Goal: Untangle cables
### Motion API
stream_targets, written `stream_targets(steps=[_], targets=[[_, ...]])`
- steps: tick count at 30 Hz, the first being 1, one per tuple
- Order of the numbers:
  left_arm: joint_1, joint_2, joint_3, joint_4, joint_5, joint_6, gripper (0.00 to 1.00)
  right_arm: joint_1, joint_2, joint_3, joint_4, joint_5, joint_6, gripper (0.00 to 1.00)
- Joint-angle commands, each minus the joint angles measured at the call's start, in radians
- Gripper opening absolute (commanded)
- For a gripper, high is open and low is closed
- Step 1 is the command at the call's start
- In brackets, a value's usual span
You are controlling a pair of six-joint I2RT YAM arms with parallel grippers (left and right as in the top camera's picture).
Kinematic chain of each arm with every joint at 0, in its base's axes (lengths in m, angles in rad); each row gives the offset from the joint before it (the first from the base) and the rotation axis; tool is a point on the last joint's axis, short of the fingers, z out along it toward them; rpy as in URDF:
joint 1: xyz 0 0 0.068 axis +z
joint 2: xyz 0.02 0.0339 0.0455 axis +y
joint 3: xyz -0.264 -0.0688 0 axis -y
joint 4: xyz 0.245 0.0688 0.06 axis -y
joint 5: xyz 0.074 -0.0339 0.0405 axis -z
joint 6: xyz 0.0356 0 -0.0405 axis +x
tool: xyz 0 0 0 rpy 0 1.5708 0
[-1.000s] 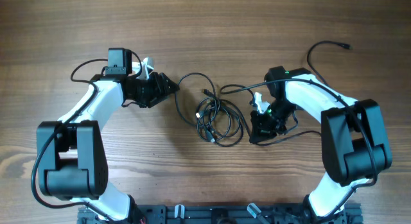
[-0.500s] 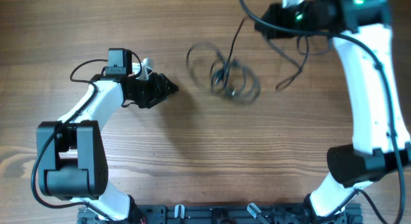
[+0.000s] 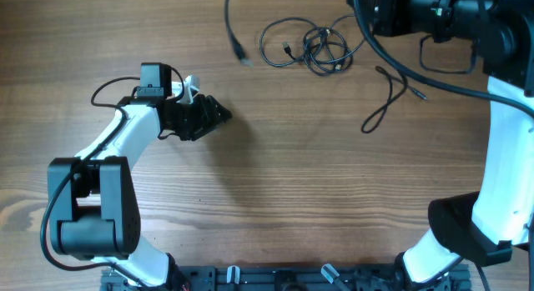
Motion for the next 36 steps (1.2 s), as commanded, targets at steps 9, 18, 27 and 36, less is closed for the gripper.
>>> stream_targets(steps=[9, 18, 27, 36], targets=[[0.002, -0.020, 0.014, 0.002, -0.003, 0.017, 0.56, -0.277, -0.005, 0.013, 0.368, 0.723, 0.057, 0.04], [0.002, -0.020, 0.014, -0.008, -0.003, 0.016, 0.55, -0.631, 0.035, 0.011, 0.560, 0.782, -0.063, 0.04], [0.002, -0.020, 0.014, -0.023, -0.003, 0.016, 0.53, -0.683, 0.233, -0.118, 0.336, 0.803, 0.075, 0.04], [0.002, -0.020, 0.014, -0.039, -0.004, 0.016, 0.53, -0.729, 0.433, -0.146, 0.344, 0.549, 0.074, 1.00]])
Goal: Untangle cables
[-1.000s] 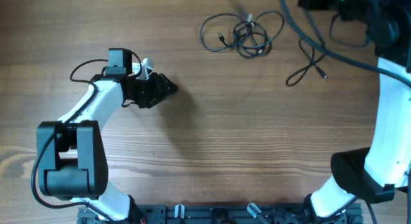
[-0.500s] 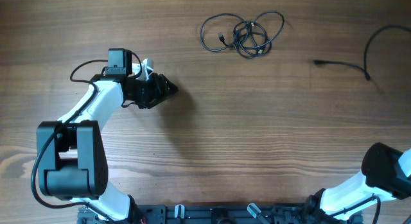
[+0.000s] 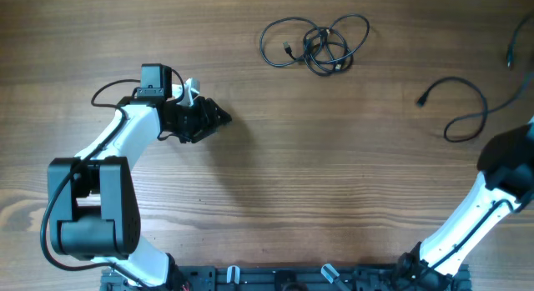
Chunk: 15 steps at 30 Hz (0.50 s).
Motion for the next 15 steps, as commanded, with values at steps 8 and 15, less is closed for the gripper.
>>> stream_targets(steps=[8, 15], targets=[[0.002, -0.020, 0.014, -0.003, -0.006, 0.016, 0.52, -0.026, -0.131, 0.028, -0.211, -0.609, -0.140, 1.00], [0.002, -0.020, 0.014, -0.004, -0.006, 0.016, 0.52, 0.065, -0.129, -0.088, -0.414, -0.423, -0.147, 1.00]])
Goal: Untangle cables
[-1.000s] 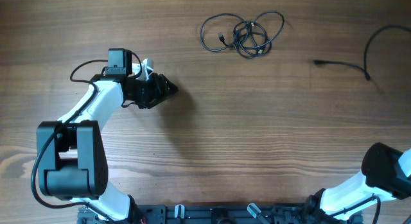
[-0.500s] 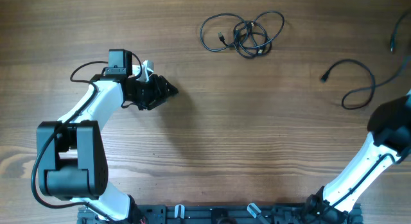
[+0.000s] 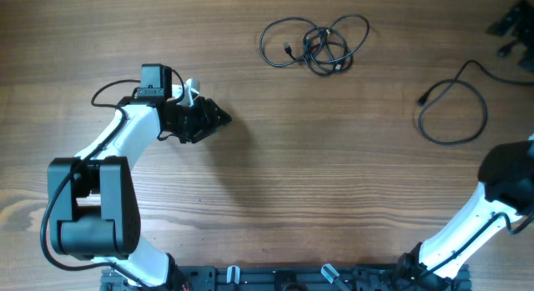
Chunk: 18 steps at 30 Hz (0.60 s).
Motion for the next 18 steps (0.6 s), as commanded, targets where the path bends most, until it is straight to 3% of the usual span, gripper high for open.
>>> stream_targets(steps=[1, 9, 14, 16, 18], targets=[[0.002, -0.020, 0.014, 0.000, -0.006, 0.016, 0.52, 0.045, -0.005, -0.099, 0.010, 0.114, 0.006, 1.00], [0.002, -0.020, 0.014, 0.000, -0.010, 0.016, 0.52, 0.089, -0.005, -0.545, 0.369, 0.109, 0.085, 0.81], [0.002, -0.020, 0.014, 0.000, -0.021, 0.016, 0.52, 0.117, -0.005, -0.682, 0.544, 0.077, 0.086, 0.47], [-0.001, -0.020, 0.014, 0.000, -0.026, 0.016, 0.52, 0.121, -0.005, -0.688, 0.575, 0.077, 0.085, 0.26], [-0.006, -0.020, 0.014, 0.000, -0.036, 0.016, 0.52, 0.120, -0.005, -0.688, 0.607, 0.082, 0.085, 0.20]])
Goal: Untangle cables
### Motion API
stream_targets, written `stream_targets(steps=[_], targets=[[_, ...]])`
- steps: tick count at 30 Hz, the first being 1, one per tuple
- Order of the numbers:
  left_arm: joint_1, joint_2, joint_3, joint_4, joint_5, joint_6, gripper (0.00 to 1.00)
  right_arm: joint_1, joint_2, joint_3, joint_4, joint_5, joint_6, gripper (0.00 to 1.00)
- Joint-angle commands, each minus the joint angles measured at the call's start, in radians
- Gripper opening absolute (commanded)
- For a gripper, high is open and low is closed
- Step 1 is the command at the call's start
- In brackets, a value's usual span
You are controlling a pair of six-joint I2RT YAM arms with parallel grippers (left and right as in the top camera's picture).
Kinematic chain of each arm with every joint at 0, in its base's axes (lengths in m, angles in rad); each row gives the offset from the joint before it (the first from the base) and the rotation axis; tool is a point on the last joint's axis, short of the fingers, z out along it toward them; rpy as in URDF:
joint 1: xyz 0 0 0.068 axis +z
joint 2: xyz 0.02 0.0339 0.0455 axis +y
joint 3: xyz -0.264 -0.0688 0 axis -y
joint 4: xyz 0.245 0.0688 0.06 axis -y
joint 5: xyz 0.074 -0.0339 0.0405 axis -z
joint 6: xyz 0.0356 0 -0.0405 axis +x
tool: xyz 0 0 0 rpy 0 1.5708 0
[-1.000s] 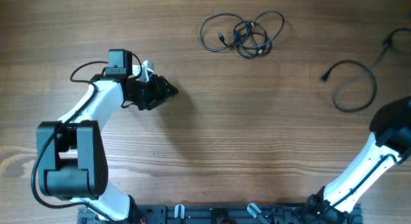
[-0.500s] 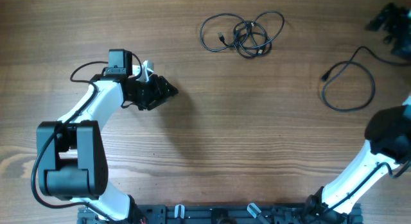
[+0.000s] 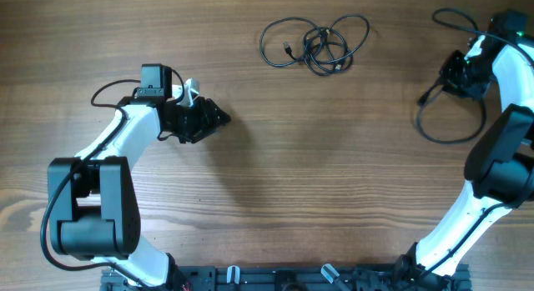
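Note:
A knot of thin black cables lies at the table's far middle. One black cable lies apart at the right as an open loop, its plug pointing left. My right gripper is low over this cable's upper stretch; its jaws are too dark to read. My left gripper rests on the table at the left, jaws together and holding nothing, far from both cables.
The wooden table fills the view. The right arm's base stands at the near right, the left arm's base at the near left. A black rail runs along the front edge.
My right gripper was at the far right edge, away from the loose cable; now it is down over that cable's upper part. The cable's loop has barely shifted. The left arm is unchanged.
First my right arm was over the knot, with cable ends trailing on either side of it. Then one cable lay alone at the right, free of the knot. It then settled into a loop there, where my right gripper has now come back to it.

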Motion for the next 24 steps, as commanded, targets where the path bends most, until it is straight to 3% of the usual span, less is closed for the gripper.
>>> stream_targets(steps=[1, 3, 5, 7, 8, 10, 13, 14, 16, 19, 21, 24], targets=[[-0.007, -0.020, 0.014, 0.000, -0.025, 0.016, 0.52, 0.001, -0.004, -0.003, 0.039, -0.003, 0.003, 0.20], [-0.008, -0.020, 0.014, 0.000, -0.025, 0.016, 0.52, 0.004, -0.004, -0.003, 0.049, 0.024, 0.003, 0.17], [-0.008, -0.020, 0.014, 0.000, -0.025, 0.016, 0.52, 0.004, -0.004, -0.003, 0.058, 0.034, -0.001, 0.07], [-0.008, -0.020, 0.014, 0.000, -0.025, 0.016, 0.52, 0.004, -0.004, -0.003, 0.058, 0.039, -0.003, 0.05], [-0.008, -0.020, 0.014, 0.000, -0.024, 0.016, 0.52, 0.004, -0.004, -0.003, 0.056, 0.039, -0.005, 0.13], [-0.008, -0.020, 0.014, -0.001, -0.024, 0.016, 0.52, 0.005, -0.004, -0.007, 0.056, 0.058, -0.003, 0.42], [-0.008, -0.020, 0.014, 0.000, -0.024, 0.016, 0.52, 0.006, -0.004, -0.049, 0.097, 0.060, 0.000, 0.47], [-0.008, -0.020, 0.014, 0.000, -0.024, 0.016, 0.52, 0.006, -0.004, -0.062, 0.110, 0.055, 0.007, 0.44], [-0.008, -0.020, 0.014, 0.000, -0.024, 0.016, 0.52, 0.006, -0.004, -0.076, 0.129, 0.049, 0.030, 0.24], [-0.008, -0.020, 0.014, 0.000, -0.024, 0.016, 0.52, 0.006, -0.004, -0.076, 0.148, 0.048, 0.030, 0.23], [-0.008, -0.020, 0.014, 0.000, -0.024, 0.016, 0.52, 0.006, -0.004, -0.076, 0.166, 0.048, 0.034, 0.05], [-0.008, -0.020, 0.014, -0.001, -0.024, 0.016, 0.52, -0.014, -0.007, -0.003, 0.179, 0.019, 0.051, 0.04]])
